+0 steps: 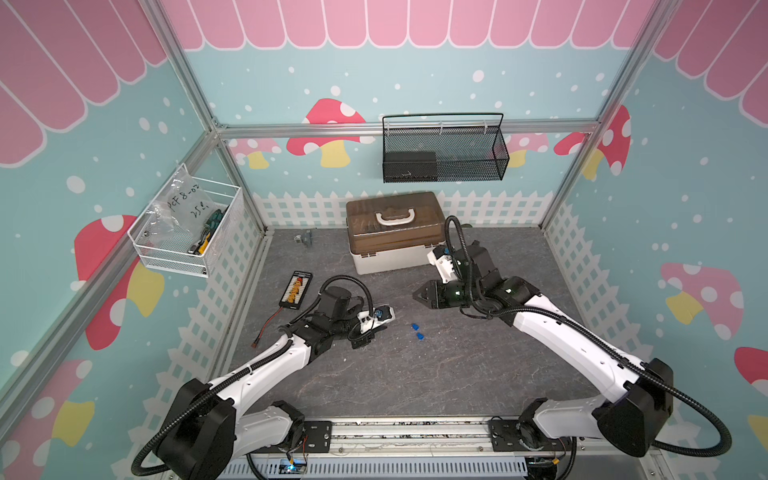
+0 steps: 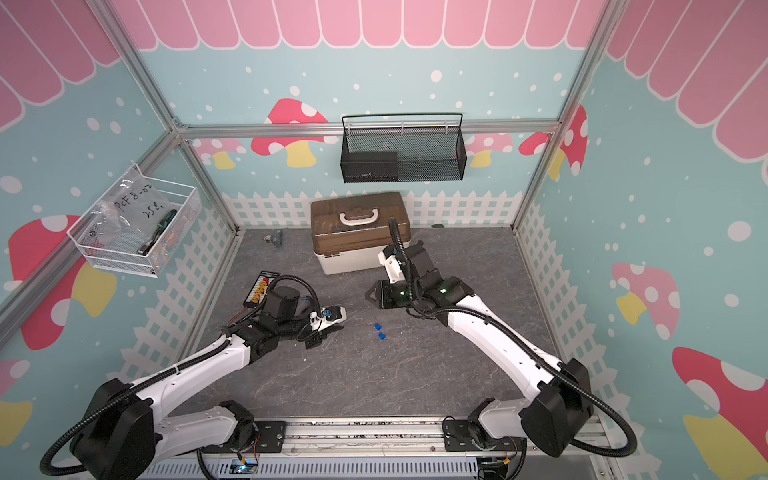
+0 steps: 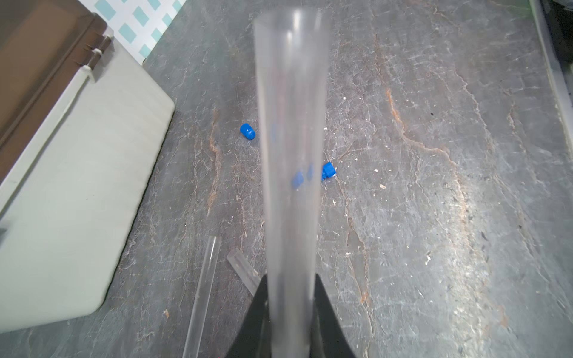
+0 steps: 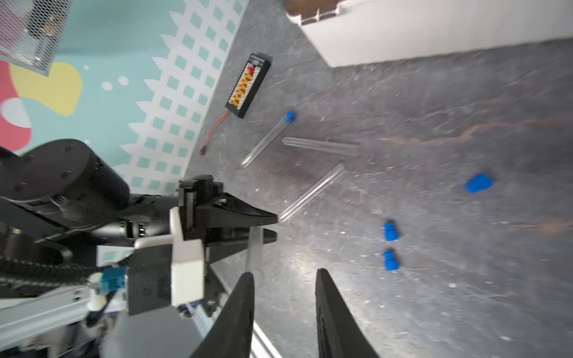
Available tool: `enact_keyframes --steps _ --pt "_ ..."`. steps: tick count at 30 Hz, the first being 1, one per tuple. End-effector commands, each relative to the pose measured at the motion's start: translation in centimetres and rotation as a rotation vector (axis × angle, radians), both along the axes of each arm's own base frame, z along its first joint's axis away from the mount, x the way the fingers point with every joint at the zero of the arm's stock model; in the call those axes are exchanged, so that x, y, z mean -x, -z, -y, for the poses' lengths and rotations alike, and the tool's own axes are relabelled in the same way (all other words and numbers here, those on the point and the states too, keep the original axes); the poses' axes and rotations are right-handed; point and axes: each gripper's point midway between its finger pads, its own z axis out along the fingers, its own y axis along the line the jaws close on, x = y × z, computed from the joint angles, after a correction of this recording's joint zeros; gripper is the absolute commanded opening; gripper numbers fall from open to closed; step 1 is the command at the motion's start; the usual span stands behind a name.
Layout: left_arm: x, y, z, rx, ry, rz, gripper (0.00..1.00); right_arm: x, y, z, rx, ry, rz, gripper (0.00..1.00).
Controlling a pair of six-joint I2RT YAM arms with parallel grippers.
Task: Insert stoppers into test tubes
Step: Pick up the test tube at the center of the board, then pick up the stopper from the center of the board.
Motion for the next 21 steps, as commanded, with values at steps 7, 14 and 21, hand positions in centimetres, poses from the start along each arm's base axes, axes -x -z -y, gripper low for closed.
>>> enact_keyframes --steps 7,14,21 --pt "-0.7 -0.2 -0.8 -0.026 -0.062 0.021 0.05 0.1 8.9 5.0 0.528 -0.253 0.192 0.36" --pt "-1.0 0.1 -1.1 -0.047 -0.08 0.025 0.05 2.9 12.5 2.7 0.455 -0.464 0.32 0.37" --pt "-1.0 0.3 -1.2 -0.051 -0.083 0.022 0.05 1.8 15.1 2.1 0.392 -0.353 0.341 0.37"
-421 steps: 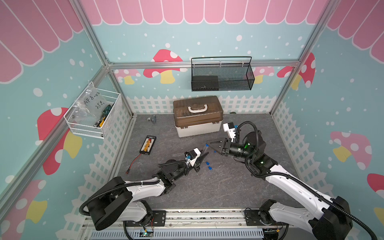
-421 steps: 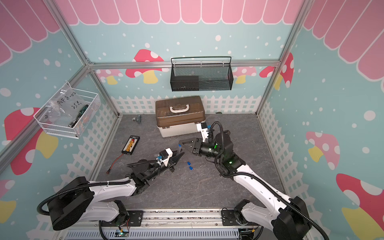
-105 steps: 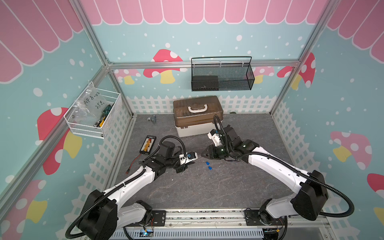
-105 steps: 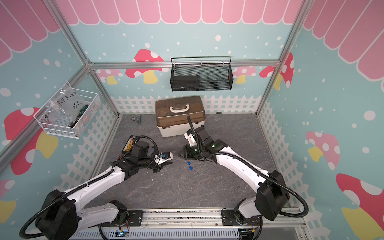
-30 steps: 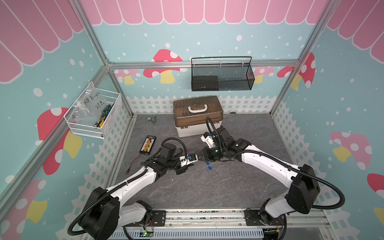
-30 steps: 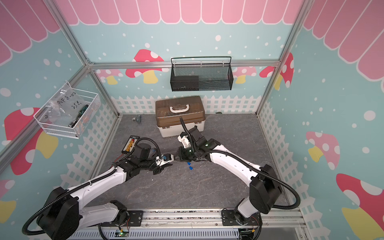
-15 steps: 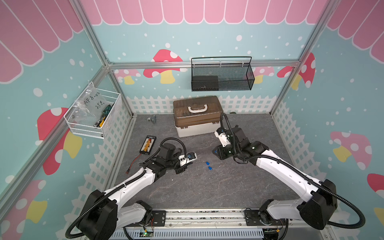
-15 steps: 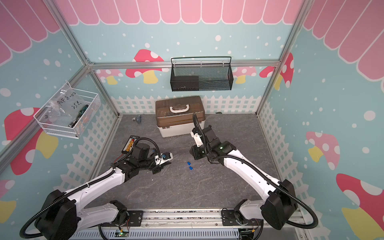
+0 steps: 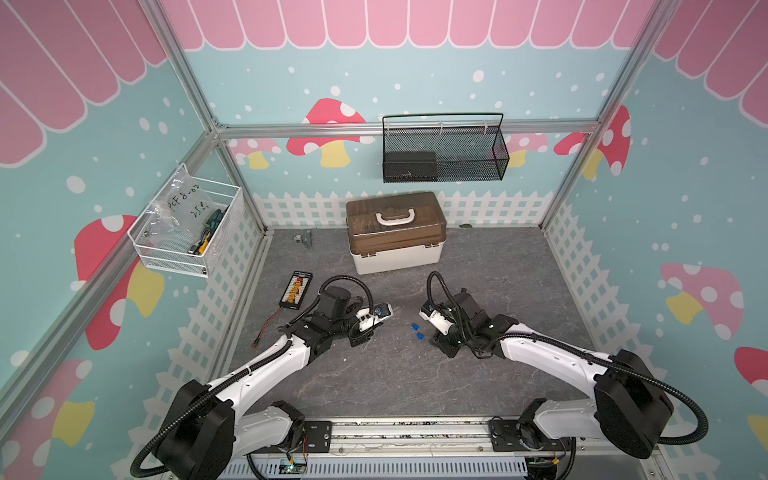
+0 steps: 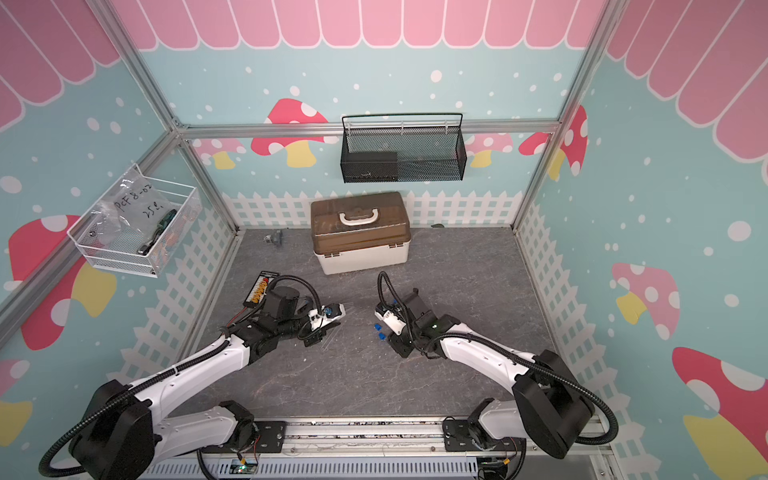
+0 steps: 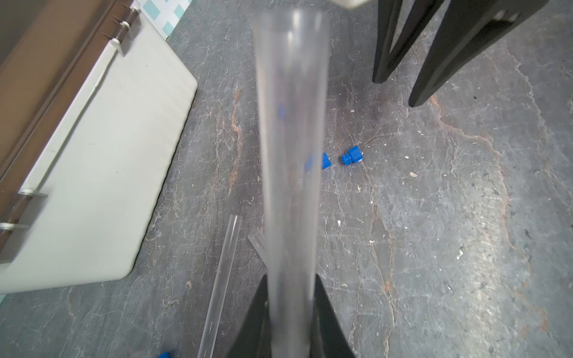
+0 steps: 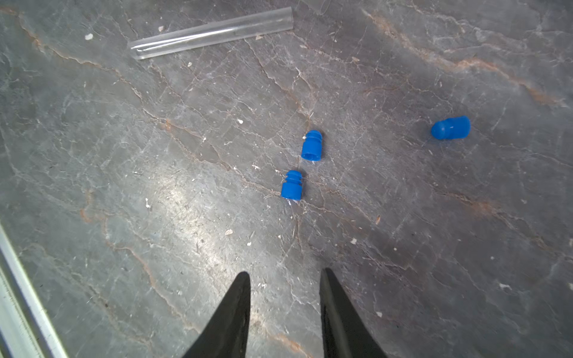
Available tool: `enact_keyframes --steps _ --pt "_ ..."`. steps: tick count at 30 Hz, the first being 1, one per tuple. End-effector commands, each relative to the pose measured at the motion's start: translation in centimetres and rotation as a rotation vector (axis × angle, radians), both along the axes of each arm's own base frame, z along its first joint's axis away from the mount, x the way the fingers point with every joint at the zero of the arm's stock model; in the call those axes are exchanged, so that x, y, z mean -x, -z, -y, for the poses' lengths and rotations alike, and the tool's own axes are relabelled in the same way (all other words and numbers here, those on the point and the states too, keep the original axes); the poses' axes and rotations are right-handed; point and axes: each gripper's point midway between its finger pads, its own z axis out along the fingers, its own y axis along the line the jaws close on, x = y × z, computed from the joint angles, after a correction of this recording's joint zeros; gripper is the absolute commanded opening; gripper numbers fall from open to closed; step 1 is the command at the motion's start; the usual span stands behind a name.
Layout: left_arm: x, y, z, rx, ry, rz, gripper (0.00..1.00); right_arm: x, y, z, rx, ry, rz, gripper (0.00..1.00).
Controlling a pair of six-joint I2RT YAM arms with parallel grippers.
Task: Insert stoppers into test tubes
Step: Pick up the stopper from the center of the board.
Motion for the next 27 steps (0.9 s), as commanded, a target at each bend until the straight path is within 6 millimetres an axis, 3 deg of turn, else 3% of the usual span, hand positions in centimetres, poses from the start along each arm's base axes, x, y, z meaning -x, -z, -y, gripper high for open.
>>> enact_keyframes --steps 1,10,27 --pt "0.1 0.1 -0.1 -0.003 -0.007 -0.009 0.05 -2.3 -0.8 -1.8 -0.083 0.014 0.095 0.38" --pt "0.2 0.3 -0.1 -0.005 -0.002 -0.015 0.05 -2.8 2.7 -3.1 -0.07 0.008 0.051 0.39" --pt "0.4 0.5 -0.1 -0.009 0.007 -0.021 0.05 -2.8 6.4 -3.3 -0.011 -0.005 0.014 0.31"
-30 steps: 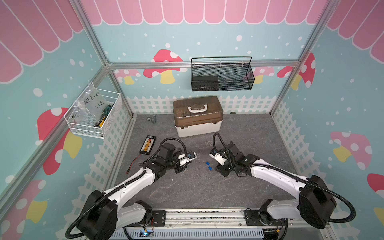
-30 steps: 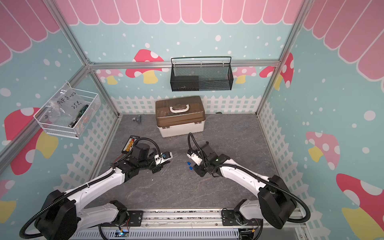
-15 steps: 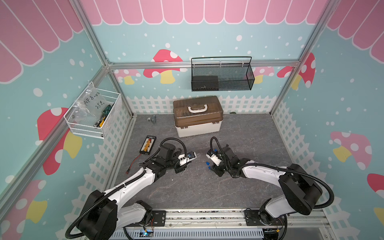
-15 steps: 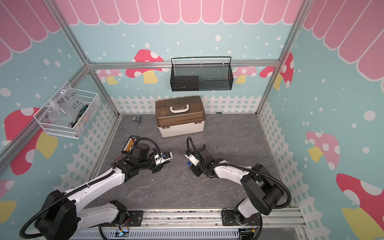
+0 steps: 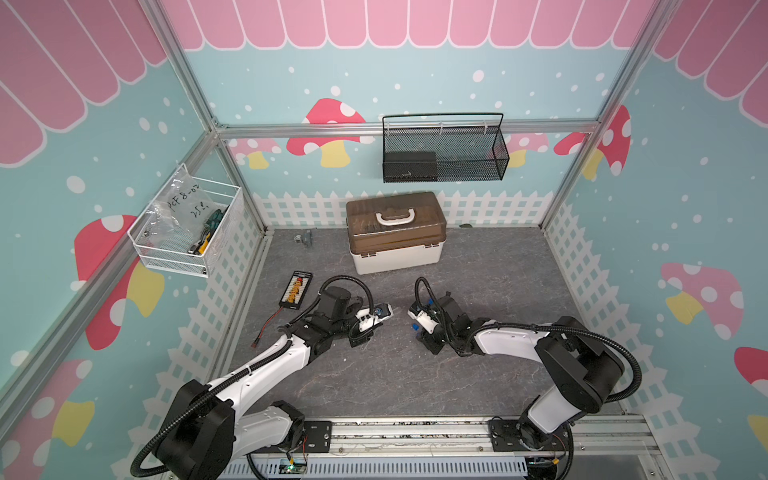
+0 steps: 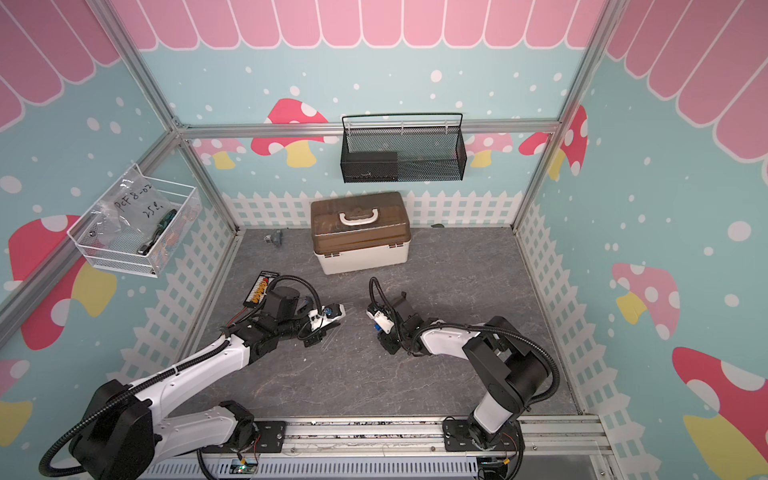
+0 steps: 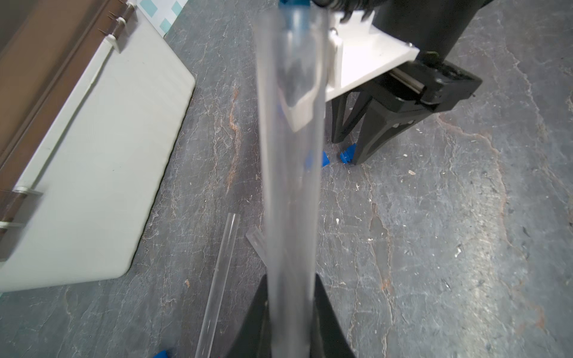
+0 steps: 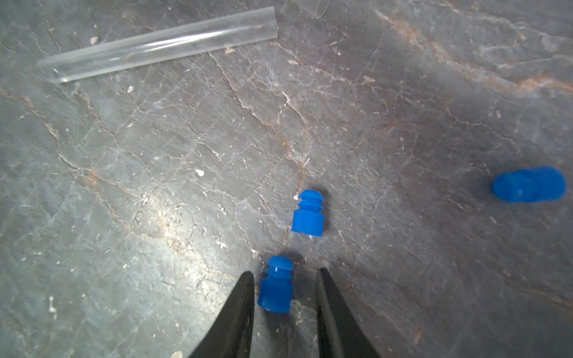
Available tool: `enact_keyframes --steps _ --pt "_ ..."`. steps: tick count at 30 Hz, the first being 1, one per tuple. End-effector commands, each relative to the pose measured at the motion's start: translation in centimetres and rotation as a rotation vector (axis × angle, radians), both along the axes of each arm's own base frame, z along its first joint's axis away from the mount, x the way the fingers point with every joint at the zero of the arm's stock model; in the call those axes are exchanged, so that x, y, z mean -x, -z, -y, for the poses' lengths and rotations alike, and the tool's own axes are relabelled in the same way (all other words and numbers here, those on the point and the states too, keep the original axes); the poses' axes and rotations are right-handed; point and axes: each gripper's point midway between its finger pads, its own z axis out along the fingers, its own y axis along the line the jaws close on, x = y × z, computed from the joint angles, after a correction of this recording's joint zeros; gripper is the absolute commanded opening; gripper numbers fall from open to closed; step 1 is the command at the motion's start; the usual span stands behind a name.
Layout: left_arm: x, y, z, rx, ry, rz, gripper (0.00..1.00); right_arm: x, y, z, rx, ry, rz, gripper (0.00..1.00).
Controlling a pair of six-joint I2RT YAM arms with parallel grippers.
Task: Insert stoppers into test tubes
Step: Pick up the stopper from the center of the board.
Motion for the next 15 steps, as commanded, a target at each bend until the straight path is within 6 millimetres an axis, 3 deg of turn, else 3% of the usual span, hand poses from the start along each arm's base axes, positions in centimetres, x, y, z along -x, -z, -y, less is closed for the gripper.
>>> enact_keyframes --steps 1,15 --pt "0.27 0.34 -0.02 -0.005 0.007 -0.014 0.05 0.6 1.09 -0.03 0.019 -0.021 -0.008 0.31" --pt "0.32 0.28 -0.05 -0.006 0.011 -0.01 0.05 1.05 2.04 0.25 0.043 -0.031 -0.024 0.26"
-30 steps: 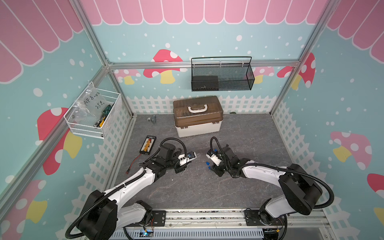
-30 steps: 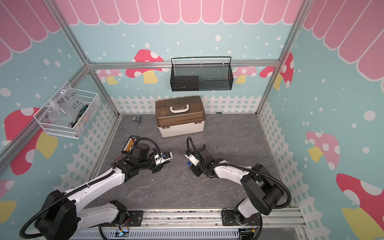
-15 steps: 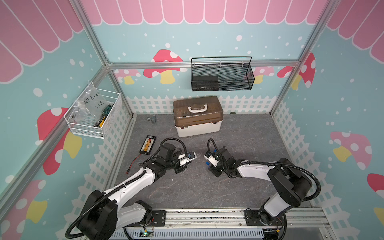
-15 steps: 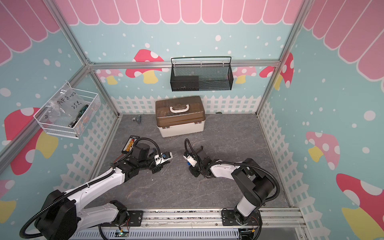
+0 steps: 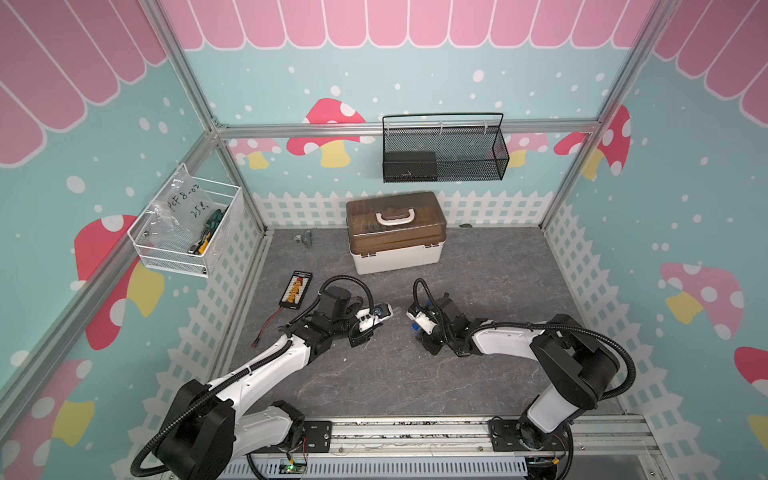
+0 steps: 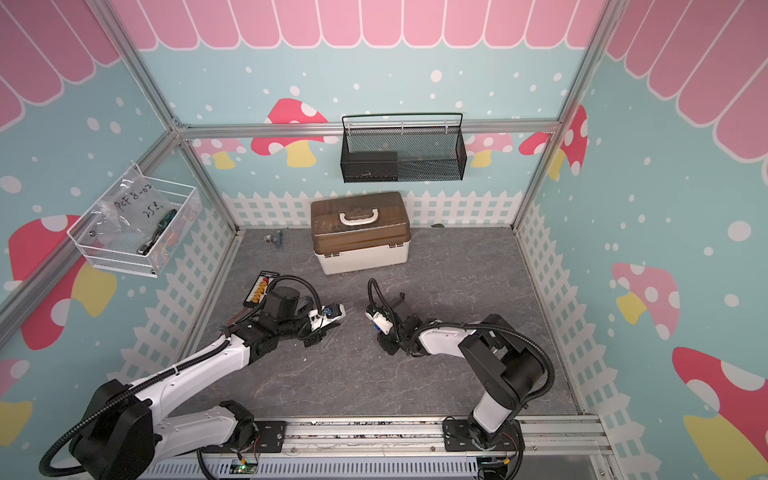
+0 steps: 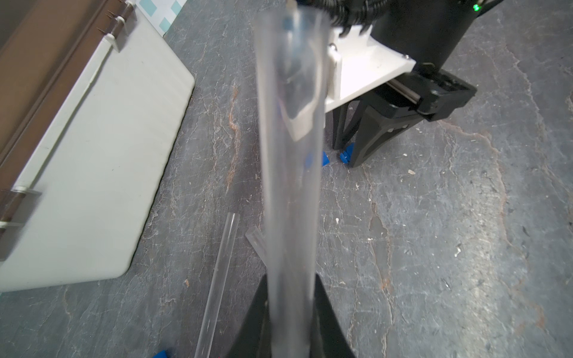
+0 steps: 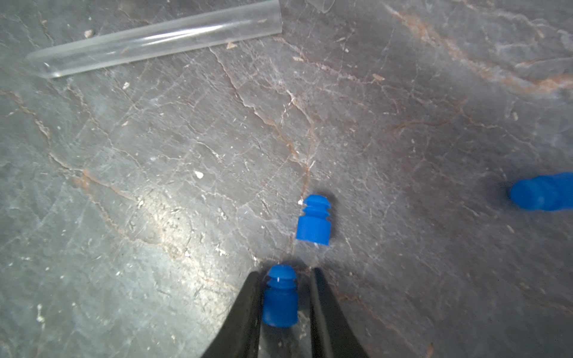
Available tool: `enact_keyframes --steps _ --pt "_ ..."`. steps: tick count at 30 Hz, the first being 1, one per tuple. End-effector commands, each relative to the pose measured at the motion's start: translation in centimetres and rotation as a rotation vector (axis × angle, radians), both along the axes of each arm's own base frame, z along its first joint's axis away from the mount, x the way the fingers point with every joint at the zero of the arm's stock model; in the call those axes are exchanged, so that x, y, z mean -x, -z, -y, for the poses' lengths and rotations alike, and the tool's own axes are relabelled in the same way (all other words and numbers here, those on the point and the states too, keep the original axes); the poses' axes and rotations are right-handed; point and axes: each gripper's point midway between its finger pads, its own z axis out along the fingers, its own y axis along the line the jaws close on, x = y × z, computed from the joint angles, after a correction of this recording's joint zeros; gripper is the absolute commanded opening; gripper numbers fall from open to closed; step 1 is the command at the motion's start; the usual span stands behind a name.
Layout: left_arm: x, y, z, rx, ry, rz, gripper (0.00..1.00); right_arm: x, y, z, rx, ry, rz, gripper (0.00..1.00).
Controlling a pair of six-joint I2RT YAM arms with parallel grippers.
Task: Insert stoppers into test tubes
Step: Pick up the stopper from the center of the board.
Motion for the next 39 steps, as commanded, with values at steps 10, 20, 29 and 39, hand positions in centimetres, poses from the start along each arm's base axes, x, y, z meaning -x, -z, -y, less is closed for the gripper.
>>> enact_keyframes --steps 10,20,29,39 --pt "0.29 0.28 -0.02 -0.007 0.012 -0.008 0.04 1.47 1.33 1.09 0.045 -0.015 -0.022 0.27" --pt "0.27 0.24 -0.02 -0.007 0.014 -0.007 0.04 1.69 1.39 1.4 0.056 -0.018 -0.023 0.23" --pt "0.3 0.24 -0.03 -0.008 0.014 -0.007 0.04 1.75 1.52 1.38 0.06 -0.023 -0.025 0.19" --pt "0.3 0.25 -0.07 -0.009 0.013 -0.007 0.04 1.67 1.17 1.3 0.056 -0.029 -0.013 0.15"
